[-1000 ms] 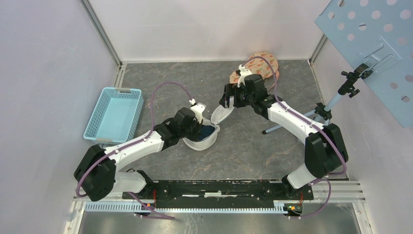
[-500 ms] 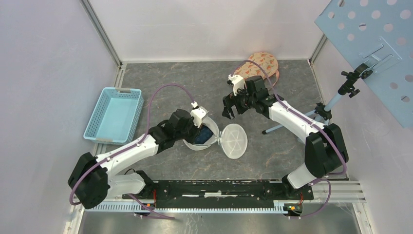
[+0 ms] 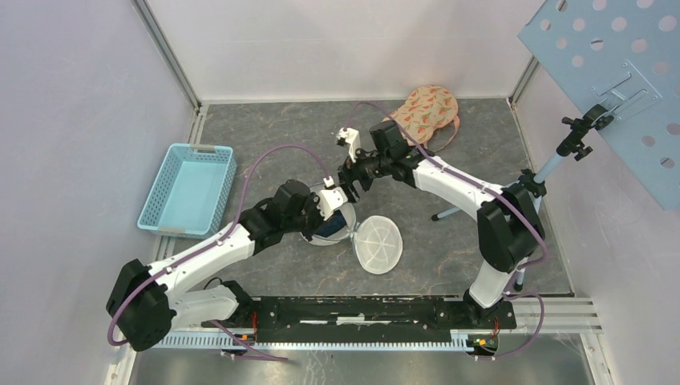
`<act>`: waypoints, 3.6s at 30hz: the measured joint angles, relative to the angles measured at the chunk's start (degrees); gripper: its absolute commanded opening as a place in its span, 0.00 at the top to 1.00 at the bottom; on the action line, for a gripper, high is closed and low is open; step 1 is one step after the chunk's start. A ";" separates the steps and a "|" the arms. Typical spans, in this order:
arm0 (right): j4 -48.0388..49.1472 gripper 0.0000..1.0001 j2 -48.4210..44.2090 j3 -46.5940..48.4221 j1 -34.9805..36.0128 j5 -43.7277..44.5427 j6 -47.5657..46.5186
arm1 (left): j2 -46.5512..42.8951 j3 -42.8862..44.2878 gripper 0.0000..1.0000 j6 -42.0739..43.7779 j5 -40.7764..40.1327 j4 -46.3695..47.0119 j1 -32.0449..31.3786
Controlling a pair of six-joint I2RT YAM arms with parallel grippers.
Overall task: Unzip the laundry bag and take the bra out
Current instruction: Pick up the bra from the laundry bag.
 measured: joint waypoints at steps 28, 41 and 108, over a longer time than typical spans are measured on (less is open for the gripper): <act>1.03 1.00 5.62 1.14 2.80 6.54 -1.05 | -2.40 18.36 0.98 -4.83 3.06 -1.05 0.44; 0.79 1.00 5.62 3.58 -0.13 11.08 -1.03 | -2.29 28.39 0.98 -13.11 3.56 -1.66 7.15; 15.47 0.10 -4.39 13.38 8.96 14.60 -1.03 | 5.99 46.38 0.98 -52.63 14.53 7.19 32.76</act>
